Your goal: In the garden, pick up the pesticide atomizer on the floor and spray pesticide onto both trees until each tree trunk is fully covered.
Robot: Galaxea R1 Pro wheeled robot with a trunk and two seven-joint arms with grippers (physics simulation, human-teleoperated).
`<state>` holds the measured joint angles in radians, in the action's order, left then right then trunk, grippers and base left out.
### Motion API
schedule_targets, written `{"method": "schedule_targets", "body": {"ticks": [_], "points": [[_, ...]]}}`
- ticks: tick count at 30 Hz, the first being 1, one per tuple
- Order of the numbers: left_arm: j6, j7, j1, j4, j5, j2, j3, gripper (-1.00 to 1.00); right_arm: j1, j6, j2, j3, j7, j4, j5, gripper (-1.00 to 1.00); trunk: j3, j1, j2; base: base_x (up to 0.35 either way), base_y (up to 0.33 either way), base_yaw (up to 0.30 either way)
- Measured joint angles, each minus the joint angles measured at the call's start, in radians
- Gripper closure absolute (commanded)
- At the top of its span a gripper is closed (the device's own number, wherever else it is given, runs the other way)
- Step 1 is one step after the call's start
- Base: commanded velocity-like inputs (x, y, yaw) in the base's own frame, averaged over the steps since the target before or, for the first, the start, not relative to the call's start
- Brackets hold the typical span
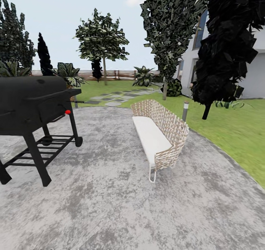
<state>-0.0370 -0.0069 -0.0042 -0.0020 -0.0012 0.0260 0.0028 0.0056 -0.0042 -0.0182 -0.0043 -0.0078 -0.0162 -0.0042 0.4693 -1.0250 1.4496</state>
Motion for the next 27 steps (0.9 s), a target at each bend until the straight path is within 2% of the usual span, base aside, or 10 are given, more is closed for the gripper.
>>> {"method": "schedule_targets", "body": {"ticks": [18,27], "points": [[0.000,-0.003,0.000,0.000,0.001,0.001,0.000,-1.00,0.000,0.000,-0.002,-0.002,-0.001,-0.012,0.000,-1.00,0.000,0.000,0.000,0.000,0.000,0.152],[0.000,-0.008,0.000,0.000,0.001,0.001,0.000,-1.00,0.000,0.000,-0.005,-0.046,0.001,-0.012,0.001,-1.00,0.000,0.000,0.000,0.000,0.000,0.033]]}}
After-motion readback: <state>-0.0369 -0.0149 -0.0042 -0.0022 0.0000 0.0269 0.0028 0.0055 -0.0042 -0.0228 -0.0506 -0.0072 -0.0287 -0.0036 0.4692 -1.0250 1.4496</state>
